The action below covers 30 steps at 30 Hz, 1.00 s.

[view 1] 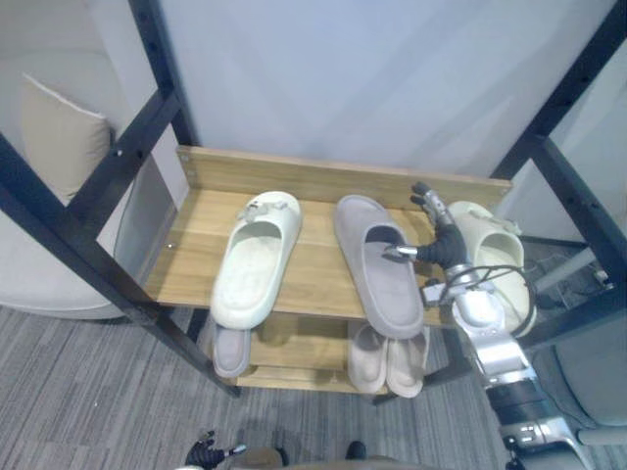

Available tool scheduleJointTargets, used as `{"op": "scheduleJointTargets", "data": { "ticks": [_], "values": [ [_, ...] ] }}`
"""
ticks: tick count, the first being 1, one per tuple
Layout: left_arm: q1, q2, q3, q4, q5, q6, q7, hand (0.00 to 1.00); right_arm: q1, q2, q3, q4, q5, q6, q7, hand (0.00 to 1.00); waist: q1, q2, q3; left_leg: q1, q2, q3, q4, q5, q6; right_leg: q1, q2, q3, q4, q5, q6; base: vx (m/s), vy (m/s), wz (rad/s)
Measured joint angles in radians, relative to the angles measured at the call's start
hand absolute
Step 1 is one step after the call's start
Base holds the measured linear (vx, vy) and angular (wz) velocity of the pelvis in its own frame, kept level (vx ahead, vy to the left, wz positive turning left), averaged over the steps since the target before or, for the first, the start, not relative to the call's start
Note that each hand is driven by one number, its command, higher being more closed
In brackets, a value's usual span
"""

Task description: Organize the slippers on the shoe rack

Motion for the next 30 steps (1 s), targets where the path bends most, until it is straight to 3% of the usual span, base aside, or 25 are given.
{"op": "scheduleJointTargets", "data": {
  "ticks": [8, 9, 21, 30],
  "values": [
    [0.005, -0.002, 0.019, -0.007, -0.005, -0.001, 0.000, 0.00, -0.068, -0.006, 0.026, 0.051, 0.004, -0.001, 0.016, 0.00, 0.012, -0.006, 0.017, -0.005, 0.000, -0.002, 0.000, 0.004, 0.005, 0.001, 0.001, -0.012, -0.010, 0.015, -0.010, -0.02, -0.004, 0.00],
    [0.005, -0.001, 0.019, -0.006, -0.007, -0.001, 0.000, 0.00, -0.086, -0.006, 0.036, 0.076, 0.010, -0.005, 0.018, 1.00, 0.014, -0.007, 0.017, -0.005, -0.001, -0.002, -0.001, 0.006, 0.007, 0.001, 0.001, -0.016, -0.010, 0.017, -0.010, -0.05, -0.006, -0.02],
    [0.005, 0.006, 0.018, -0.016, -0.031, -0.002, 0.001, 0.00, -0.213, -0.027, 0.105, 0.155, 0.032, -0.009, 0.026, 1.00, 0.026, -0.019, 0.038, 0.018, -0.002, -0.010, -0.102, 0.080, -0.005, -0.017, 0.006, -0.026, -0.010, 0.020, -0.015, -0.07, -0.029, 0.02],
    [0.009, 0.008, 0.017, -0.023, -0.031, 0.000, 0.002, 0.00, -0.202, -0.040, 0.110, 0.124, 0.032, -0.015, 0.030, 1.00, 0.025, -0.023, 0.039, 0.030, -0.004, -0.002, -0.109, 0.080, -0.004, -0.012, 0.005, -0.020, -0.014, 0.021, -0.014, 0.00, 0.004, -0.02]
  ]
}}
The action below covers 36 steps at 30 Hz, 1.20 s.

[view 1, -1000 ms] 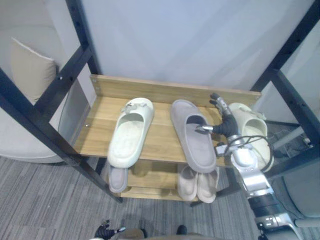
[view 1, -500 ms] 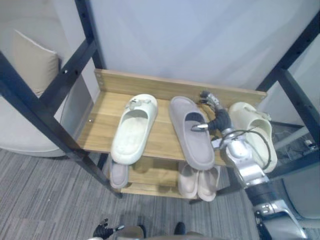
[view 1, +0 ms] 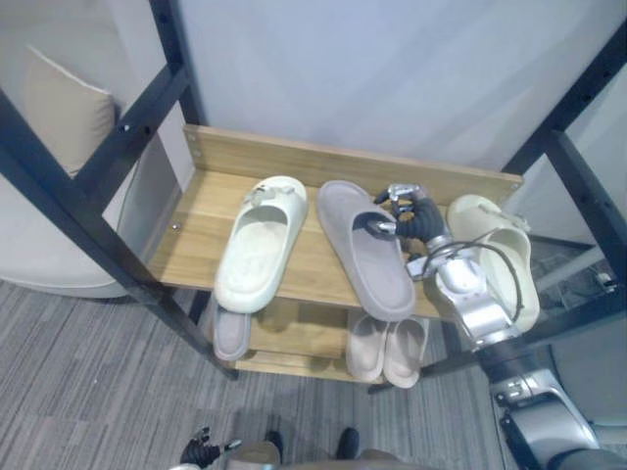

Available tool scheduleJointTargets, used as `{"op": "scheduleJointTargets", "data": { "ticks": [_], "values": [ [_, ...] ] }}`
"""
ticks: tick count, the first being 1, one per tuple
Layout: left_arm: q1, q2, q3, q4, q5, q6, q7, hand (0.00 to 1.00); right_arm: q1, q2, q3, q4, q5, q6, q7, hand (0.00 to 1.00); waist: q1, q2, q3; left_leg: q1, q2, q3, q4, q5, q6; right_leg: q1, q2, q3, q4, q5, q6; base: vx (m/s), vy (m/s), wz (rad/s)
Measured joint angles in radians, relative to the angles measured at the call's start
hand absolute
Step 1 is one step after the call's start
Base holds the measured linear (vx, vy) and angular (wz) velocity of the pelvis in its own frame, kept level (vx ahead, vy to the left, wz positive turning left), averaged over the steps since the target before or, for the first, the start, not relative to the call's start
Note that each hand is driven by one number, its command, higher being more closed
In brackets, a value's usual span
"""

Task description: Organize the slippers on the shoe rack

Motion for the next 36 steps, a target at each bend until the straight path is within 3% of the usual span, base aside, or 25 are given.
{"op": "scheduleJointTargets", "data": {
  "ticks": [8, 13, 18, 25, 28, 36],
  "values": [
    [0.000, 0.000, 0.000, -0.001, 0.000, 0.001, 0.000, 0.00, 0.100, -0.001, -0.032, -0.121, 0.000, 0.011, -0.003, 1.00, -0.004, 0.001, 0.000, 0.001, 0.001, 0.000, 0.010, -0.002, 0.001, 0.005, -0.001, 0.001, 0.000, 0.000, 0.000, 0.00, 0.000, 0.00],
    [0.003, -0.005, 0.000, 0.001, 0.001, 0.002, 0.000, 0.00, 0.182, 0.029, -0.128, -0.268, 0.000, 0.006, -0.019, 1.00, -0.010, 0.010, -0.005, 0.010, 0.000, 0.000, 0.016, -0.003, 0.000, 0.017, -0.001, 0.002, -0.001, 0.002, 0.001, -0.02, -0.004, 0.00],
    [0.017, -0.023, 0.000, 0.007, 0.001, 0.002, -0.002, 0.00, 0.249, 0.088, -0.214, -0.409, 0.045, -0.025, -0.051, 1.00, -0.020, 0.046, -0.033, 0.014, 0.002, 0.001, 0.048, -0.025, -0.002, 0.031, -0.003, 0.005, -0.002, 0.003, 0.002, -0.04, 0.004, -0.02],
    [0.021, -0.038, 0.000, 0.023, 0.002, 0.002, -0.003, 0.00, 0.268, 0.159, -0.216, -0.453, 0.129, -0.051, -0.044, 1.00, -0.047, 0.075, -0.049, 0.014, 0.005, -0.003, 0.065, -0.029, -0.003, 0.041, -0.002, 0.004, -0.002, 0.003, 0.002, -0.03, -0.004, 0.02],
    [0.021, -0.039, -0.001, 0.023, 0.002, 0.002, -0.006, 0.00, 0.288, 0.169, -0.212, -0.495, 0.191, -0.058, -0.006, 1.00, -0.050, 0.077, -0.050, 0.014, 0.005, -0.004, 0.068, -0.029, -0.003, 0.044, -0.003, 0.003, -0.002, 0.005, 0.001, 0.00, 0.000, 0.00],
    [0.020, -0.038, -0.019, 0.032, 0.002, -0.001, -0.021, 0.00, 0.344, 0.176, -0.132, -0.539, 0.396, -0.068, 0.187, 1.00, -0.056, 0.089, -0.064, 0.031, 0.004, -0.012, 0.075, -0.028, -0.003, 0.076, -0.003, -0.006, -0.011, 0.007, 0.001, 0.00, 0.002, 0.03]
  ]
}}
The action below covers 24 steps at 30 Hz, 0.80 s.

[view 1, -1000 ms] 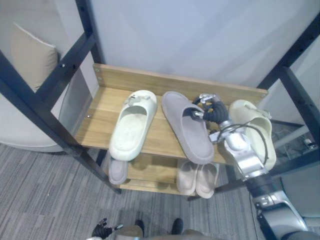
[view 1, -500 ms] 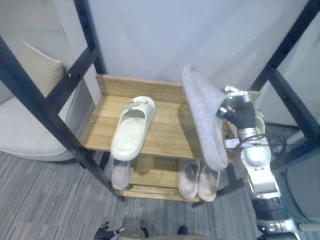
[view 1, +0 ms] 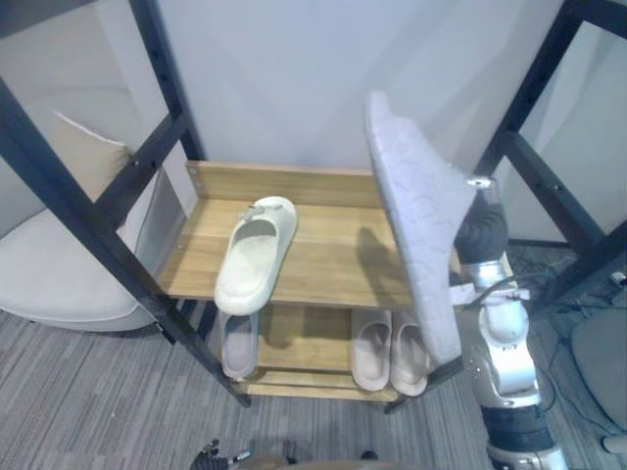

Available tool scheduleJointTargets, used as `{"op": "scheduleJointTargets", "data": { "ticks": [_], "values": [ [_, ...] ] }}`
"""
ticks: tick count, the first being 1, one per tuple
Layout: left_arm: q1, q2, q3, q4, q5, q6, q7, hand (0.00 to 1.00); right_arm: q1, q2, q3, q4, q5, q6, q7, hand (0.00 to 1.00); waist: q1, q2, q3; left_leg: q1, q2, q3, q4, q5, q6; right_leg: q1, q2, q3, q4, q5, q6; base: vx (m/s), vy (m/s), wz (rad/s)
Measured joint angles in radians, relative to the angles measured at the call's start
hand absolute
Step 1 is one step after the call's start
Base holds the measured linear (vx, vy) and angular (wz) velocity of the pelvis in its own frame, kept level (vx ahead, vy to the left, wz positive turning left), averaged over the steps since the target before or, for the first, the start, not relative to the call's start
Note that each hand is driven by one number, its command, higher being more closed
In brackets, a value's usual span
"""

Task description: Organize the slippers on the shoe rack

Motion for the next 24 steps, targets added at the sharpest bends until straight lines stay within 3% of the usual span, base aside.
{"op": "scheduleJointTargets", "data": {
  "ticks": [5, 12, 17, 24],
  "values": [
    [0.000, 0.000, -0.012, 0.012, 0.001, -0.002, -0.001, 0.00, 0.044, -0.016, 0.082, 0.000, 0.084, 0.010, 0.098, 1.00, 0.000, 0.008, -0.006, 0.012, 0.001, -0.009, 0.003, -0.002, -0.003, 0.022, 0.003, -0.006, -0.012, 0.003, 0.001, -0.04, -0.003, 0.04],
    [-0.003, -0.001, -0.030, 0.040, 0.006, -0.020, -0.001, 0.00, 0.066, -0.084, 0.242, 0.000, 0.164, 0.067, 0.241, 1.00, 0.002, 0.020, -0.012, 0.039, 0.001, -0.013, -0.002, -0.003, -0.005, 0.066, 0.005, -0.011, -0.026, 0.005, 0.002, -0.01, 0.003, 0.00],
    [-0.011, 0.002, -0.045, 0.051, 0.006, -0.025, -0.001, 0.00, 0.066, -0.114, 0.362, 0.019, 0.193, 0.093, 0.300, 1.00, 0.005, 0.021, -0.013, 0.045, -0.001, -0.036, 0.002, -0.003, -0.005, 0.086, 0.003, -0.035, -0.026, 0.003, 0.004, 0.00, 0.013, 0.13],
    [-0.035, 0.007, -0.084, 0.066, 0.005, -0.039, -0.001, 0.00, 0.052, -0.139, 0.598, 0.093, 0.193, 0.118, 0.333, 1.00, 0.033, 0.030, -0.005, 0.052, 0.004, -0.060, 0.010, -0.016, -0.011, 0.098, 0.003, -0.057, 0.002, -0.024, -0.001, -0.01, 0.009, 0.11]
  ]
}}
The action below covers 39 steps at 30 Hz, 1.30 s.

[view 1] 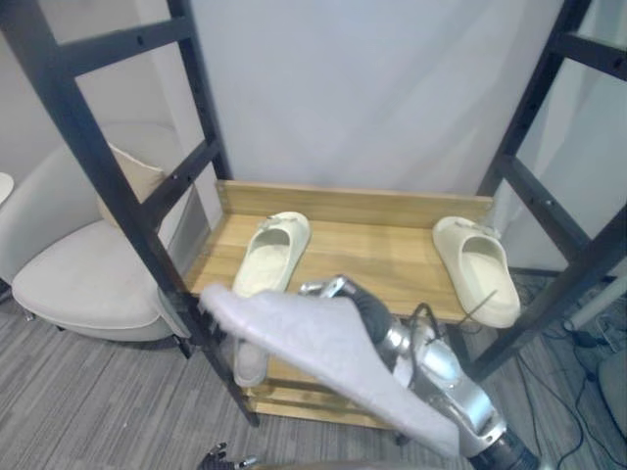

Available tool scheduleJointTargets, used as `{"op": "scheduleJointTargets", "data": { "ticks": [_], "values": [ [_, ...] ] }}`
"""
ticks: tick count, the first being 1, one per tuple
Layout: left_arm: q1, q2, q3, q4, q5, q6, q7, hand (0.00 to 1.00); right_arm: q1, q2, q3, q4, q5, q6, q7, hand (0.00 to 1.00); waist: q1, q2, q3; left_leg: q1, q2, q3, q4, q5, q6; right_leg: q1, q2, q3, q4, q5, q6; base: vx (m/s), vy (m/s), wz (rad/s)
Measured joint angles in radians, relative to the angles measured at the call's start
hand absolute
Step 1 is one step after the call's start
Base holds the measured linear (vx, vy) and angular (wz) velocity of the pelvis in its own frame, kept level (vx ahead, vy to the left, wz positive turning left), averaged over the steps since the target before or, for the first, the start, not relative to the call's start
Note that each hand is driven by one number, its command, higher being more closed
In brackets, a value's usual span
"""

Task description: Organize the slippers on the shoe rack

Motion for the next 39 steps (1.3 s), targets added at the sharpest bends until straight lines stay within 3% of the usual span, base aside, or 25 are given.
{"op": "scheduleJointTargets", "data": {
  "ticks": [6, 10, 13, 15, 17, 18, 28, 32, 39],
  "values": [
    [-0.075, 0.009, -0.037, 0.003, -0.017, -0.008, 0.000, 0.00, -0.090, -0.017, 0.118, 0.065, -0.022, -0.009, -0.014, 1.00, 0.022, 0.008, 0.092, -0.119, 0.020, -0.010, 0.233, -0.064, -0.002, -0.119, -0.031, -0.009, 0.258, -0.112, -0.016, -0.04, 0.016, 0.12],
    [-0.177, 0.009, -0.072, -0.001, -0.046, -0.024, 0.001, 0.00, -0.184, -0.047, 0.125, 0.092, -0.088, -0.033, -0.055, 1.00, 0.021, 0.035, 0.201, -0.335, 0.031, -0.037, 0.500, -0.151, 0.000, -0.320, -0.076, -0.027, 0.538, -0.213, -0.032, -0.23, 0.005, 0.26],
    [-0.220, 0.010, -0.073, -0.009, -0.088, -0.028, 0.004, 0.00, -0.225, -0.041, 0.127, 0.138, -0.158, -0.046, -0.096, 1.00, 0.023, 0.044, 0.245, -0.514, 0.046, -0.047, 0.671, -0.216, -0.002, -0.484, -0.103, -0.031, 0.702, -0.281, -0.042, -0.29, 0.017, 0.13],
    [-0.231, 0.010, -0.073, -0.009, -0.103, -0.025, 0.008, 0.00, -0.236, -0.040, 0.126, 0.164, -0.221, -0.055, -0.140, 1.00, 0.023, 0.050, 0.265, -0.600, 0.059, -0.045, 0.712, -0.217, -0.003, -0.564, -0.107, -0.038, 0.751, -0.283, -0.045, -0.21, 0.002, 0.03],
    [-0.230, 0.014, -0.071, -0.013, -0.129, -0.027, 0.012, 0.00, -0.237, -0.042, 0.114, 0.167, -0.272, -0.064, -0.175, 1.00, 0.022, 0.044, 0.276, -0.673, 0.063, -0.027, 0.757, -0.216, -0.005, -0.622, -0.142, -0.050, 0.835, -0.324, -0.061, -0.18, -0.045, 0.10],
    [-0.238, 0.009, -0.071, -0.020, -0.135, -0.026, 0.015, 0.00, -0.245, -0.046, 0.098, 0.170, -0.302, -0.075, -0.195, 1.00, 0.020, 0.058, 0.297, -0.710, 0.069, -0.035, 0.795, -0.218, -0.008, -0.655, -0.145, -0.053, 0.861, -0.341, -0.069, -0.14, -0.044, 0.07],
    [-0.302, -0.002, 0.003, -0.052, -0.176, -0.021, 0.054, 0.00, -0.318, -0.025, -0.109, 0.202, -0.526, -0.111, -0.397, 1.00, 0.023, 0.044, 0.369, -1.060, 0.098, -0.042, 1.012, -0.224, -0.026, -1.000, -0.190, -0.055, 1.095, -0.373, -0.115, -0.11, -0.021, -0.03],
    [-0.322, -0.022, 0.105, -0.112, -0.194, -0.020, 0.062, 0.00, -0.324, 0.052, -0.207, 0.197, -0.588, -0.113, -0.476, 1.00, 0.024, 0.022, 0.396, -1.193, 0.110, -0.049, 1.113, -0.242, -0.026, -1.131, -0.206, -0.047, 1.201, -0.404, -0.128, -0.09, -0.028, -0.02],
    [-0.325, -0.063, 0.195, -0.206, -0.213, -0.019, 0.074, 0.00, -0.323, 0.120, -0.306, 0.148, -0.644, -0.112, -0.576, 1.00, 0.059, 0.018, 0.406, -1.323, 0.136, -0.050, 1.180, -0.242, -0.030, -1.259, -0.209, -0.044, 1.273, -0.412, -0.141, -0.07, -0.011, -0.03]
  ]
}}
